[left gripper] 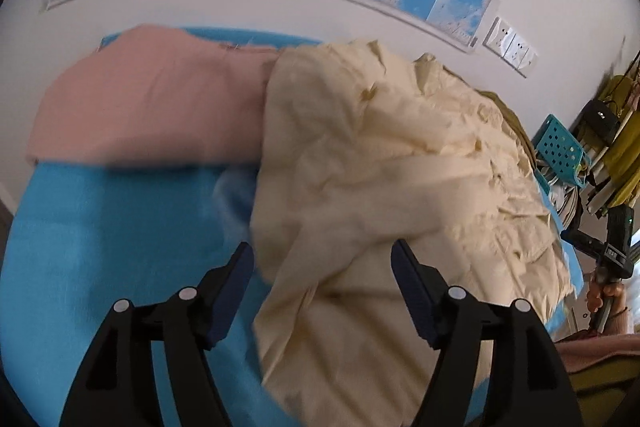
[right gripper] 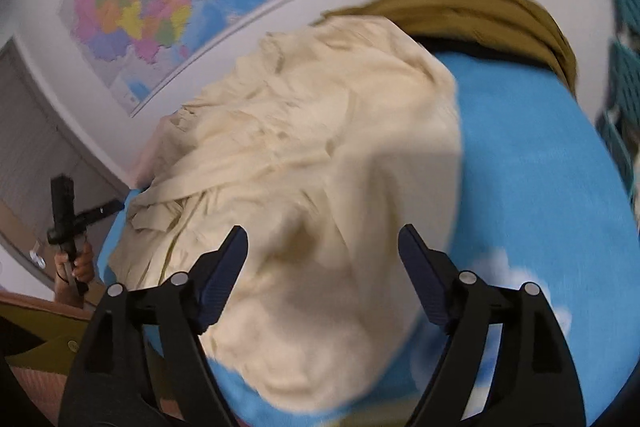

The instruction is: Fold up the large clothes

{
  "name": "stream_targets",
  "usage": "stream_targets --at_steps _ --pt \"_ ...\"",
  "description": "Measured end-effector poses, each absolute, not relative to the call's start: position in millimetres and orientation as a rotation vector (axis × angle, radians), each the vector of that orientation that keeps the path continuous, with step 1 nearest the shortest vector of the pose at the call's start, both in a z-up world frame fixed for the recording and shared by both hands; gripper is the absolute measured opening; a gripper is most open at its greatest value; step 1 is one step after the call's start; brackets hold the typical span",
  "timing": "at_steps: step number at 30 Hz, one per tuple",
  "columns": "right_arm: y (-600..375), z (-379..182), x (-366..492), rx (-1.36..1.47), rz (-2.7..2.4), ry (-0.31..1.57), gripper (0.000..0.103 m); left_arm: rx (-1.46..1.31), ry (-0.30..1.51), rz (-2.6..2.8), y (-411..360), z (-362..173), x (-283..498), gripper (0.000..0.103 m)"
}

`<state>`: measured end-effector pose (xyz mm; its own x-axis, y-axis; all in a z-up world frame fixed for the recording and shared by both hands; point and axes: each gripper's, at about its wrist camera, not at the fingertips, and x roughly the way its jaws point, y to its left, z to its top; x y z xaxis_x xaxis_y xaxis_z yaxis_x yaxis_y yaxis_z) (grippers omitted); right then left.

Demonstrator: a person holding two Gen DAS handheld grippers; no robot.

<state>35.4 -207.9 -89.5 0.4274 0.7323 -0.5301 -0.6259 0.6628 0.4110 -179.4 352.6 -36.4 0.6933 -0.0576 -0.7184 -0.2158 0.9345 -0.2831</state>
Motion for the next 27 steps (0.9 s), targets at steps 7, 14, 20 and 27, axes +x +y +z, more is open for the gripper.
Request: stream_targets --at_steps 7,14,20,27 --pt "-230 -119 23 0.212 0.851 0.798 0.078 -0.452 0.822 0.003 345 -59 -206 0.076" --pt "-227 -130 14 0.229 0.902 0.808 0.082 -0.527 0.852 -0.028 346 -77 -216 0.081" --pt "-236 -133 5 0.245 0.906 0.818 0.080 -0.536 0.874 -0.076 335 -83 -219 0.082" --pt "-218 -136 -4 0.255 1.021 0.832 0.082 -0.603 0.879 -0.239 322 -86 -213 0.088"
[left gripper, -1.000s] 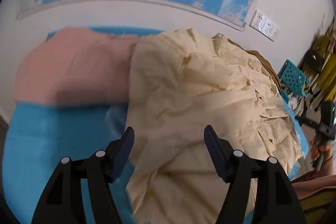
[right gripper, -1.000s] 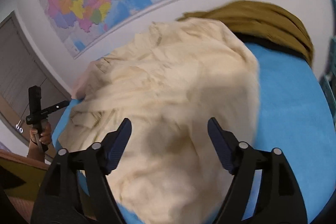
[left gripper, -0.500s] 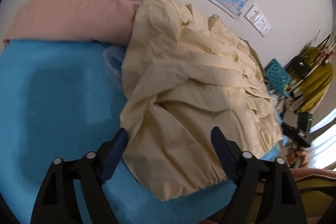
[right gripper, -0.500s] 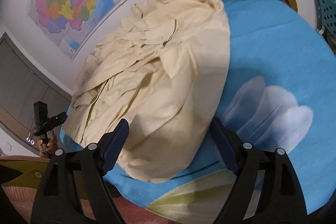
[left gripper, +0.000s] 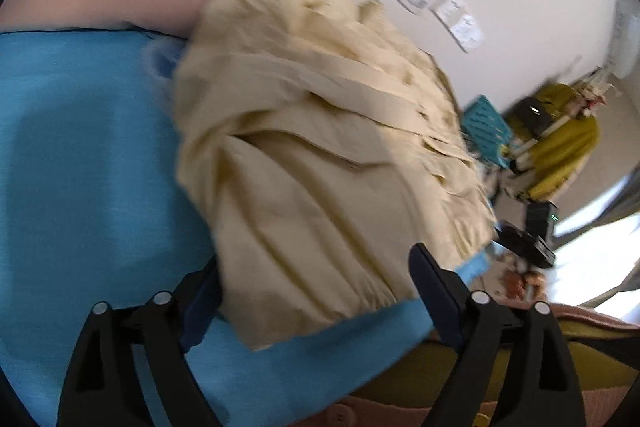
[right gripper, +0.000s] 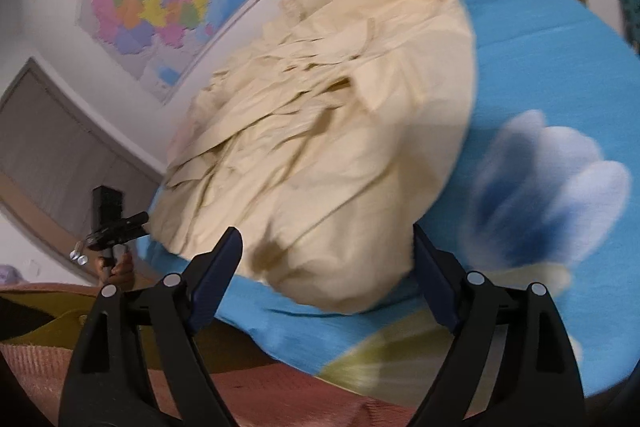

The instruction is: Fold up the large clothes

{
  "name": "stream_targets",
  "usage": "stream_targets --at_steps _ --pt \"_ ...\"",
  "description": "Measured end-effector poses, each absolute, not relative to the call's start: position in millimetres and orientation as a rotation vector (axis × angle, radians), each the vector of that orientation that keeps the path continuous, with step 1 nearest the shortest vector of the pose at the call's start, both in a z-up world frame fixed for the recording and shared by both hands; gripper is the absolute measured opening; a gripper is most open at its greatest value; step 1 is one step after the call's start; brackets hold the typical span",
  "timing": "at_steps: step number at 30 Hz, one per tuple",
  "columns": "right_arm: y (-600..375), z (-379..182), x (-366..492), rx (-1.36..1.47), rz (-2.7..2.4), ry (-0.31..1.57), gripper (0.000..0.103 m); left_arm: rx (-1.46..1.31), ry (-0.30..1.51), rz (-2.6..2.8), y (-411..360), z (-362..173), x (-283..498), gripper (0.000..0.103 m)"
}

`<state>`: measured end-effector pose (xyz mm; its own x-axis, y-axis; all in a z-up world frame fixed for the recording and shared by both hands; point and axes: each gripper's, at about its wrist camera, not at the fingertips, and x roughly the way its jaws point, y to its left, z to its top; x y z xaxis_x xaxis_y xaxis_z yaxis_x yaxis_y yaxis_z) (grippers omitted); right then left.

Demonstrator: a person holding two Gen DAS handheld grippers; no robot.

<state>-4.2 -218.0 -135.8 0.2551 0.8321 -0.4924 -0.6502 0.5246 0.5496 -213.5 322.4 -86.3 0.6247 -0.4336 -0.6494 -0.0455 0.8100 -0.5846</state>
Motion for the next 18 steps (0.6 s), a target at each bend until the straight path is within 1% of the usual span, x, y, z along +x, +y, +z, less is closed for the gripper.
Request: stream_targets --at_steps 3,4,5,6,11,12,13,14,15,16,17,18 --pt "-207 -136 -2 0.277 1.084 0.835 0.079 -0.596 0.876 -0.250 318 -87 -210 0.089" --pt "-204 -135 0 0.286 1.098 0.833 0.078 -0.610 0.870 -0.239 321 -89 -207 0.088" --pt "-202 -135 1 0.278 1.084 0.834 0.075 -0.625 0.866 -0.224 323 -89 -206 0.087" --pt "-200 -135 1 0.269 1.065 0.839 0.069 -0.633 0.864 -0.211 326 -88 -206 0.087" --pt "-204 -138 1 0.325 1.078 0.844 0.068 -0.600 0.853 -0.176 321 -88 -200 0.086" --pt "-203 -138 -1 0.329 1.083 0.845 0.068 -0.603 0.856 -0.167 320 -88 -199 0.082" --pt "-201 -138 -2 0.330 1.091 0.848 0.068 -0.602 0.865 -0.135 318 -87 -198 0.070" --pt "-199 -139 -3 0.337 1.097 0.851 0.067 -0.598 0.876 -0.107 317 -86 -197 0.061" --pt "-199 -139 -4 0.344 1.096 0.854 0.062 -0.602 0.888 -0.093 318 -86 -195 0.051" --pt "-199 -140 -4 0.355 1.100 0.862 0.056 -0.606 0.892 -0.079 318 -86 -194 0.046" --pt "-200 -143 -3 0.380 1.104 0.865 0.044 -0.609 0.895 -0.064 318 -85 -194 0.043" --pt "-203 -146 -1 0.412 1.107 0.874 0.037 -0.612 0.897 -0.056 319 -84 -194 0.040"
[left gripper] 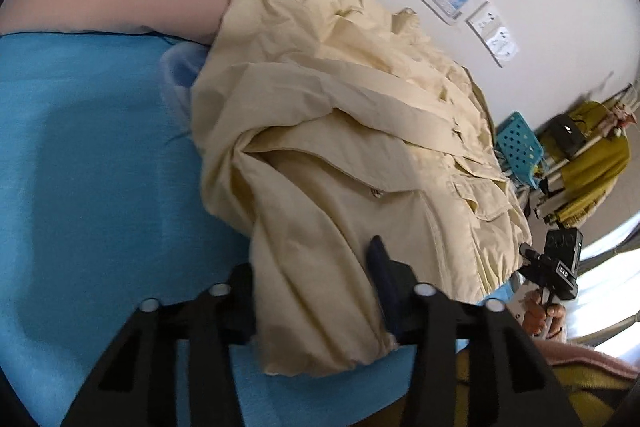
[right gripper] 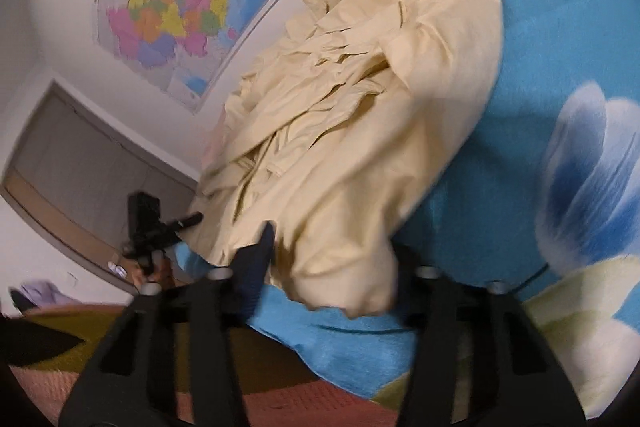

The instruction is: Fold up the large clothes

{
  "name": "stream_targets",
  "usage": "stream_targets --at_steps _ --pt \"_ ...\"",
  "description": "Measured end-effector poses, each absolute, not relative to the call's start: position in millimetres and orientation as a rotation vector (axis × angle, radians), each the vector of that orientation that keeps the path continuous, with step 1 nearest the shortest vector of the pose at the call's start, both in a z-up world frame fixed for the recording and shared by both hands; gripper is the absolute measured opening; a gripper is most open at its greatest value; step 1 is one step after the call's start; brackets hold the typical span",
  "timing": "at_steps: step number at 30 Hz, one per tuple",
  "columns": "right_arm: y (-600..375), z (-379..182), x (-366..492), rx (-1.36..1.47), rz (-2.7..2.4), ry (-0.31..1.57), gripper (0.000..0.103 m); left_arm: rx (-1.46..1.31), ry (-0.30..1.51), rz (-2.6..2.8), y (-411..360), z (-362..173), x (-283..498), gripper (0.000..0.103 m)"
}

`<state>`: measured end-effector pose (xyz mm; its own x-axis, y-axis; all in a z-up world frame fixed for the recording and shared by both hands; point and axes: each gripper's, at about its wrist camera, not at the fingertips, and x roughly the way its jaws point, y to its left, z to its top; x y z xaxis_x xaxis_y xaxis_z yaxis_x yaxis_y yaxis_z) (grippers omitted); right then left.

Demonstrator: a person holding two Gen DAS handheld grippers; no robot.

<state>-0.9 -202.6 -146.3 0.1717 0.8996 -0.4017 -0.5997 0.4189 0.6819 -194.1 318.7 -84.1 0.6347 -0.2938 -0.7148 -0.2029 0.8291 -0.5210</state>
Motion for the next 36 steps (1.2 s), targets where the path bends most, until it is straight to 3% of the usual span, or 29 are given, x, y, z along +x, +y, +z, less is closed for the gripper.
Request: stream_targets --at_steps 5,8,22,36 --pt "-207 -150 0 0.488 1.117 0.855 0.019 -0.642 0.883 -0.037 318 -79 -194 0.026" --pt "-210 -136 -9 0.512 1.154 0.792 0.016 -0.643 0.841 -0.044 318 -63 -202 0.022" --pt "-241 -52 -61 0.553 1.272 0.543 0.013 -0.724 0.716 -0.159 324 -7 -243 0.018" --pt "-223 -6 24 0.659 1.197 0.509 0.013 -0.670 0.718 -0.143 346 60 -161 0.018"
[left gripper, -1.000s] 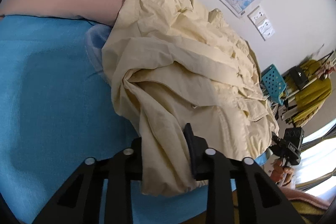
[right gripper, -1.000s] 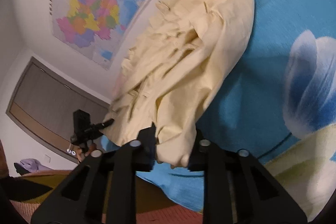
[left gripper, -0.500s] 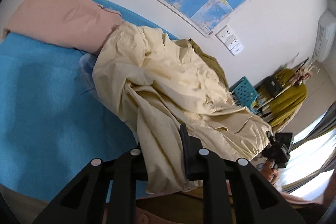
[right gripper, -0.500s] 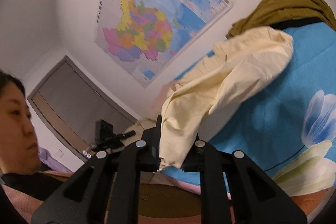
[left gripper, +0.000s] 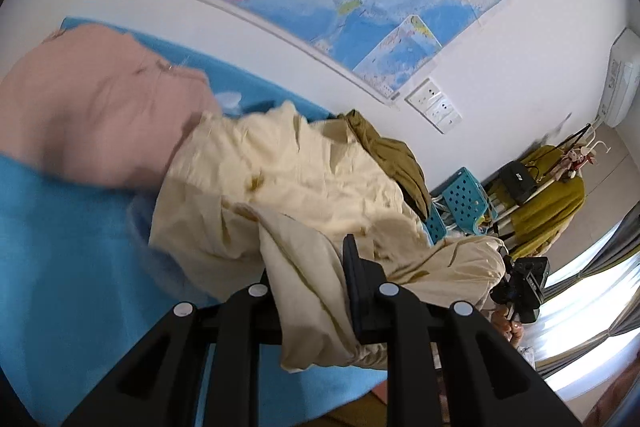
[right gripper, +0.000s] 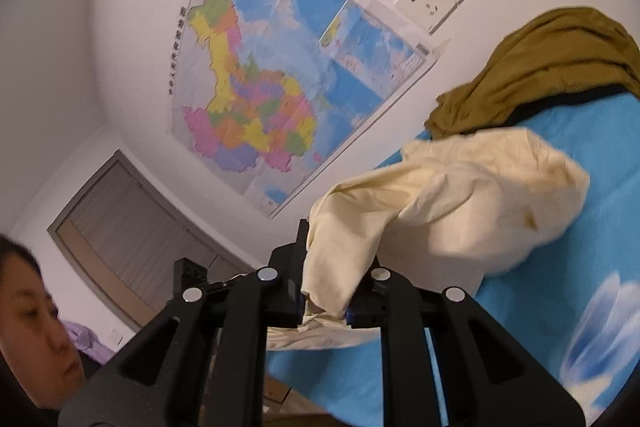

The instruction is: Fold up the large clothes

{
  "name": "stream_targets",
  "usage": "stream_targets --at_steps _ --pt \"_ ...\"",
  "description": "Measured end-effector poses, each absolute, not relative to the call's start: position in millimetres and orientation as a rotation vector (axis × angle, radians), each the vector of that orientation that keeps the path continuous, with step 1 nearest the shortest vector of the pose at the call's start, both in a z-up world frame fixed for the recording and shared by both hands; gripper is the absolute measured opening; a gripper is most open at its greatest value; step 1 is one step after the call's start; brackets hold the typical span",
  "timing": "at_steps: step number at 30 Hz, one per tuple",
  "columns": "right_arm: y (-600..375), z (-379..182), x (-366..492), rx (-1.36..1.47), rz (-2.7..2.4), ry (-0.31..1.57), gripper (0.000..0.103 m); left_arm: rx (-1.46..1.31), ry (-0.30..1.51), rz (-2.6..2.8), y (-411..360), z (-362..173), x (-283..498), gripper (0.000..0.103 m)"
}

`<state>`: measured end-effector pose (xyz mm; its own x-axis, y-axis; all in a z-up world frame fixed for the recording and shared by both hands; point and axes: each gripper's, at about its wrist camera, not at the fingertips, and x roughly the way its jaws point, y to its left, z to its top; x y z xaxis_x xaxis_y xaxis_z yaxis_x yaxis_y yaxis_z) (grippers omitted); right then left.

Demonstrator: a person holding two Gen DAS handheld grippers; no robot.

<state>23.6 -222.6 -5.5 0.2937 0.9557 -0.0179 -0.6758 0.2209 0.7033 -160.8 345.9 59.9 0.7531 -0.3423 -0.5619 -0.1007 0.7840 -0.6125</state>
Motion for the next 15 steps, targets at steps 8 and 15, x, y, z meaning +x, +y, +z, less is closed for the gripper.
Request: stream_targets --at_steps 8,15 --pt "-196 14 81 0.678 1.132 0.548 0.014 -0.629 0.748 -0.062 363 77 -101 0.019" --pt "-170 21 133 0.670 1.076 0.594 0.015 -0.614 0.778 0.009 376 78 -57 0.020"
